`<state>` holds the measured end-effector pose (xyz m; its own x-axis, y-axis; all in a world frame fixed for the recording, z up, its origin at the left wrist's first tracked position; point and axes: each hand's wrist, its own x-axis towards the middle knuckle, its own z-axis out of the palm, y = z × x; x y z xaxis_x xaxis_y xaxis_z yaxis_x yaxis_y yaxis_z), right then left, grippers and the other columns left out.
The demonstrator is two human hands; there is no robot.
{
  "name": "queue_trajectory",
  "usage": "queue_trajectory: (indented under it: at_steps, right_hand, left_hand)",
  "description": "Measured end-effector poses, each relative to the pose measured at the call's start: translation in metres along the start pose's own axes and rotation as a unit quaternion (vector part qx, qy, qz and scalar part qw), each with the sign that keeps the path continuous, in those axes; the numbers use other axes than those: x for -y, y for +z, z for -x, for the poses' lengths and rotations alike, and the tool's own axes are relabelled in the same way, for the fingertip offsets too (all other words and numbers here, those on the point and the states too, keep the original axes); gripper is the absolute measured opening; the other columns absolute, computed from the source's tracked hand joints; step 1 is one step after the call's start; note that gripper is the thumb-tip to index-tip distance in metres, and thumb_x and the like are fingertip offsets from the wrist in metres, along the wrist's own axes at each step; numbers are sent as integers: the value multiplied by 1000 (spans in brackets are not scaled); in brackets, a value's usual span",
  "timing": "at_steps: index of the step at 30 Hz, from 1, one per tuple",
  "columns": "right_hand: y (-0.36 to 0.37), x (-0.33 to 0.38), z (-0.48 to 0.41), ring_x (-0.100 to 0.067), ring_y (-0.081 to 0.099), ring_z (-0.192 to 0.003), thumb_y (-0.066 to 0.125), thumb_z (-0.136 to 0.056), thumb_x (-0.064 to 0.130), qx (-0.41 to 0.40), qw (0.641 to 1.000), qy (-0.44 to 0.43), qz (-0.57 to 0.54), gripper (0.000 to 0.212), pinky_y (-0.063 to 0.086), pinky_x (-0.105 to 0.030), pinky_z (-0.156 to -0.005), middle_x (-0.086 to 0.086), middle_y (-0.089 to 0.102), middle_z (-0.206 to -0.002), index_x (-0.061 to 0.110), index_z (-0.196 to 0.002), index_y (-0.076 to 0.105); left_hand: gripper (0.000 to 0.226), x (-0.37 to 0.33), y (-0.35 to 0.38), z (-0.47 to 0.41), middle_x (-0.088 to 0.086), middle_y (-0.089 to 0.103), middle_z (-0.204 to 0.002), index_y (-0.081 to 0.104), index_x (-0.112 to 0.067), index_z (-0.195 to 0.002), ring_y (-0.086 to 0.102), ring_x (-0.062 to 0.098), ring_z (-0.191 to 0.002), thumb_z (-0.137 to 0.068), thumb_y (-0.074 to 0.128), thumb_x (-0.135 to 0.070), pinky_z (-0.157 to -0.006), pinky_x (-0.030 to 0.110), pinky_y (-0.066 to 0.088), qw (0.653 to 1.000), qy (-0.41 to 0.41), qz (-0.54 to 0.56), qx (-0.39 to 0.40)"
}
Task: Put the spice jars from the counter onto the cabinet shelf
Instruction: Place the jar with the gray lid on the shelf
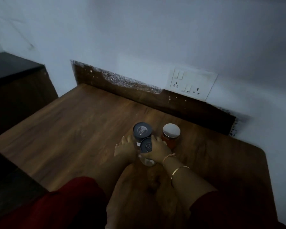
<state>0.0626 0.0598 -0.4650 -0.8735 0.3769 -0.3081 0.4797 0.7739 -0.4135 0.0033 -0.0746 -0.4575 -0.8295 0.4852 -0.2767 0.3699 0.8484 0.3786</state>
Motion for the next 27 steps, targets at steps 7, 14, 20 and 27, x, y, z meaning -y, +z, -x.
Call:
queue_trajectory:
  at_steps: [7, 14, 20, 27]
  right_hand:
    - [0, 4, -6, -39, 31, -134, 72, -72, 51, -3, 1000, 19, 24, 100, 35, -44, -109, -16, 27, -148, 14, -149, 20]
    - [-56, 6, -5, -26, 58, -105, 71, -60, 58, -3, 999, 19, -49, 74, 51, -42, -92, -9, 58, -119, 18, -120, 55]
    - [-134, 17, 9, -25, 57, -111, 73, -65, 54, -52, 984, -14, -172, 83, 49, -40, -95, -8, 54, -130, 15, -134, 48]
    - [-212, 49, 39, -24, 53, -112, 68, -82, 38, -149, 934, -108, -305, 70, 46, -30, -86, -7, 47, -136, 26, -143, 36]
  left_hand:
    - [69, 5, -11, 0, 20, 13, -155, 8, -8, -149, 28, 38, -138, -91, 45, -14, -111, 48, 27, 999, -13, 44, -6]
    - [60, -9, -53, -12, 22, 37, -142, 22, -5, -145, 42, 34, -127, -91, 48, -8, -105, 42, 37, 986, 29, 144, -79]
    - [47, -43, -92, -21, 19, 44, -137, 28, -3, -143, 51, 28, -113, -97, 40, -9, -89, 34, 42, 955, 99, 263, -99]
    - [49, -91, -149, -20, 19, 57, -116, 50, -2, -124, 58, 34, -107, -103, 27, -38, -93, 45, 47, 798, 129, 585, 67]
